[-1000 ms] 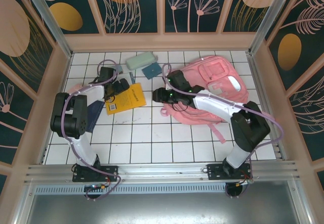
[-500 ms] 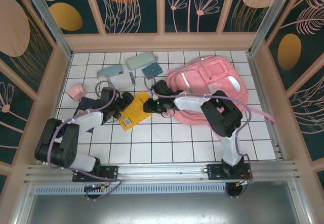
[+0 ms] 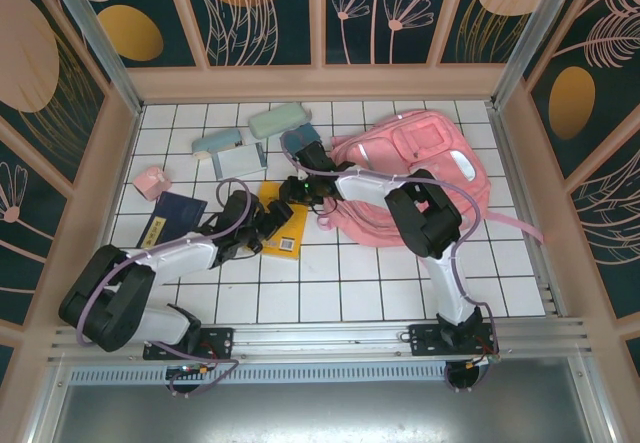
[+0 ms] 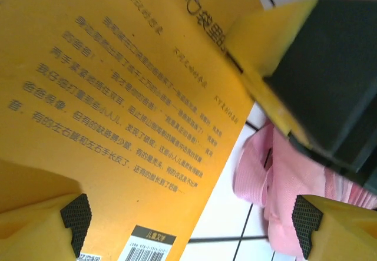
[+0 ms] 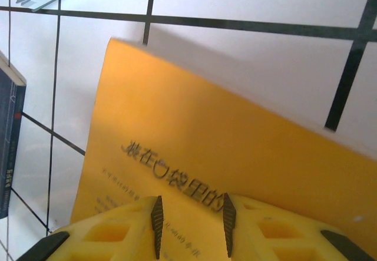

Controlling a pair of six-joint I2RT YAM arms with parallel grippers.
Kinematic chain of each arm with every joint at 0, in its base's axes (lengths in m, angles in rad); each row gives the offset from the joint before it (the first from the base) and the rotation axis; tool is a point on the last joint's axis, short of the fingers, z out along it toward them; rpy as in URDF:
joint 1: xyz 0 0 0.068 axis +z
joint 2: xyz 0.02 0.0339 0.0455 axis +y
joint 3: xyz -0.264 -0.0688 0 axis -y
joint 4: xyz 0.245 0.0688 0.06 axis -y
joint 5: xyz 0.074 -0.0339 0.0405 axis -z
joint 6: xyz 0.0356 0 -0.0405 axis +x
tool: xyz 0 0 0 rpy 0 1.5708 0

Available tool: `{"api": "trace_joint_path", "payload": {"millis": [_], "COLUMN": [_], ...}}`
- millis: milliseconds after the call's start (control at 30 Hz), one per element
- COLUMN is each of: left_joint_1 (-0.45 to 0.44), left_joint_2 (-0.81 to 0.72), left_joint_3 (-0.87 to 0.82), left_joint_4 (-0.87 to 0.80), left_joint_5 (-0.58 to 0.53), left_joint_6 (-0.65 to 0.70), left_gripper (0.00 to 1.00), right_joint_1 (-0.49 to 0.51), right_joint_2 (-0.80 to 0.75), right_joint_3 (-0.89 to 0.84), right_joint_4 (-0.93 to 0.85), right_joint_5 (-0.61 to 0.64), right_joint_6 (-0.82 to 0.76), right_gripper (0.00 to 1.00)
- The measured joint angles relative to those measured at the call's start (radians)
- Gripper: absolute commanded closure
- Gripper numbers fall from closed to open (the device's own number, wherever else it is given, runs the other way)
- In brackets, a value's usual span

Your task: Pack the student bag

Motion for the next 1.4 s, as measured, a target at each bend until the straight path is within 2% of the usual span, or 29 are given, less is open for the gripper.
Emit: {"api": "trace_joint_path", "payload": {"millis": [167,367,533,700,833,1167,1400], "left_joint_1": [0.005,0.097,0.167,0.174,0.175,0.178,0.148], "left_joint_2": [-0.025,0.021,0.092,0.141,0.138,0.027,-0.033], "left_joint_3": [0.057,0.153,0.194,0.185,0.124,-0.047,-0.074], "left_joint_4": [-0.173,-0.256,-0.277,-0.276,-0.231,-0.047,-0.098], "left_joint_5": [-0.055,-0.068,-0.069,-0.047,-0.022,0.001,-0.002], "left_joint_6": [0.043,0.172,0.308,0.381,0.383,0.244,0.195], "left_gripper": [0.06,0.08,0.17,0.35,0.50,0.54,0.54], "right_joint_1": [0.000,0.003,0.025,0.039,0.043,0.030,0.029], "right_joint_2": [-0.020,-0.174,-0.257,-0.250,-0.224,-0.134,-0.121], "right_joint_3": [-0.008,-0.142,-0.238,-0.299,-0.299,-0.209,-0.177], "right_joint_4": [-0.026,-0.061,-0.056,-0.050,-0.018,-0.045,-0.063], "right_joint_5": [0.032,0.072,0.080,0.072,0.051,0.001,0.012], "right_joint_6": [-0.005,0.023,0.054,0.087,0.104,0.111,0.099], "right_gripper": [0.60,0.59,0.59,0.59,0.58,0.58,0.56]}}
